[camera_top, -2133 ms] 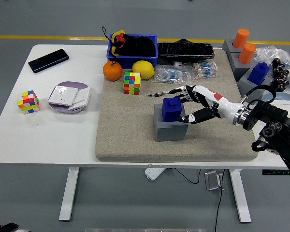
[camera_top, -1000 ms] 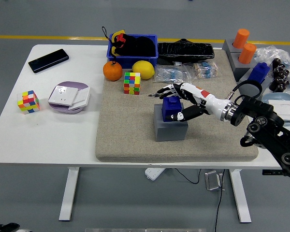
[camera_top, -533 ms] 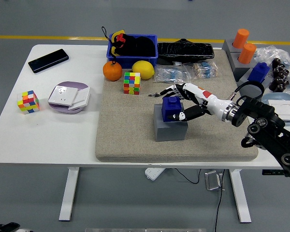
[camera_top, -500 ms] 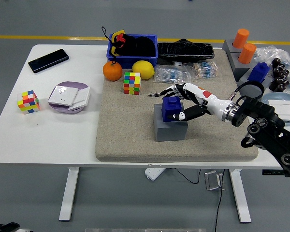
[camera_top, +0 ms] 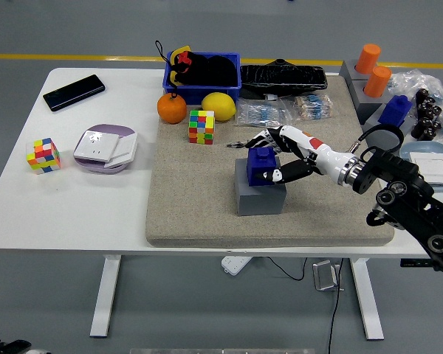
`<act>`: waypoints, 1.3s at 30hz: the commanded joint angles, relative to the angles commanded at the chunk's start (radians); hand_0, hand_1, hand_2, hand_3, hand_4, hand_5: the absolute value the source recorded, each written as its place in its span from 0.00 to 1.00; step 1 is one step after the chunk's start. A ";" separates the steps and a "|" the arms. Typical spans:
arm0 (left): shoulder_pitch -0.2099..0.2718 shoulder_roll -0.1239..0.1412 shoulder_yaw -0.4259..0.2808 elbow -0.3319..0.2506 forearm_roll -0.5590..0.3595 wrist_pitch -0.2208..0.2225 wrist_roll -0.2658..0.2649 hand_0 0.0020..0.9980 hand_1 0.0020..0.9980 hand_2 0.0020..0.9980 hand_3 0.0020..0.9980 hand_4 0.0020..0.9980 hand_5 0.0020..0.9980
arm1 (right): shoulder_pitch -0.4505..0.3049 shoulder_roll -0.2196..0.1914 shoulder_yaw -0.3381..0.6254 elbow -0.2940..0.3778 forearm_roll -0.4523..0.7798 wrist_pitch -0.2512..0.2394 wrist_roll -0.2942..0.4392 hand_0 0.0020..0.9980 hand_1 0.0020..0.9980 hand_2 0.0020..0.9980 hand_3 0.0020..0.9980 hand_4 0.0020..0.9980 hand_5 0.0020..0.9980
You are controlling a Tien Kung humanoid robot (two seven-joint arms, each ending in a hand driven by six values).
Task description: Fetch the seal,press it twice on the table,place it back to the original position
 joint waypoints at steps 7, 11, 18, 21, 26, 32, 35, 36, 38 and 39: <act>0.000 0.001 -0.001 0.000 0.000 0.000 0.000 0.72 0.69 0.68 0.75 0.68 0.26 | 0.002 0.000 -0.003 -0.001 0.003 -0.008 0.003 0.51 0.39 0.41 0.43 0.69 0.00; 0.000 0.001 0.000 0.000 -0.002 0.000 -0.001 0.72 0.69 0.68 0.75 0.68 0.26 | -0.001 -0.002 0.002 0.007 -0.001 -0.006 0.000 0.51 0.39 0.41 0.43 0.69 0.00; 0.002 0.002 0.004 0.001 -0.010 0.000 -0.002 0.72 0.69 0.68 0.75 0.68 0.26 | -0.015 -0.024 0.062 0.054 -0.013 0.022 -0.026 0.51 0.38 0.40 0.43 0.69 0.00; 0.002 0.002 0.004 0.001 -0.010 0.000 -0.002 0.72 0.69 0.68 0.75 0.68 0.26 | -0.019 -0.036 0.095 0.075 -0.017 0.026 -0.031 0.52 0.38 0.40 0.44 0.70 0.00; 0.000 0.000 0.007 0.001 -0.012 -0.001 -0.003 0.72 0.69 0.68 0.75 0.68 0.26 | -0.039 -0.061 0.185 0.121 -0.039 0.021 -0.028 0.52 0.38 0.40 0.44 0.70 0.00; 0.002 0.000 0.009 0.001 -0.016 0.000 -0.004 0.72 0.69 0.68 0.75 0.68 0.26 | -0.091 -0.095 0.291 0.115 -0.067 0.019 -0.029 0.52 0.38 0.40 0.44 0.71 0.00; 0.005 -0.001 0.004 0.002 -0.012 0.000 -0.002 0.72 0.69 0.68 0.75 0.68 0.26 | -0.118 -0.110 0.315 0.099 -0.062 0.015 -0.029 0.52 0.38 0.40 0.44 0.71 0.00; 0.006 -0.001 0.003 0.002 -0.011 0.000 -0.001 0.72 0.69 0.68 0.75 0.68 0.26 | -0.126 -0.114 0.319 0.093 -0.056 0.014 -0.029 0.52 0.38 0.40 0.44 0.71 0.00; 0.006 -0.002 0.002 0.003 -0.010 0.000 -0.001 0.72 0.69 0.68 0.75 0.69 0.26 | -0.144 -0.121 0.324 0.075 -0.052 0.010 -0.028 0.52 0.37 0.40 0.43 0.71 0.00; 0.006 -0.002 0.003 0.003 -0.011 0.000 -0.001 0.72 0.69 0.68 0.75 0.69 0.26 | -0.147 -0.123 0.324 0.072 -0.052 0.010 -0.028 0.52 0.37 0.40 0.43 0.71 0.00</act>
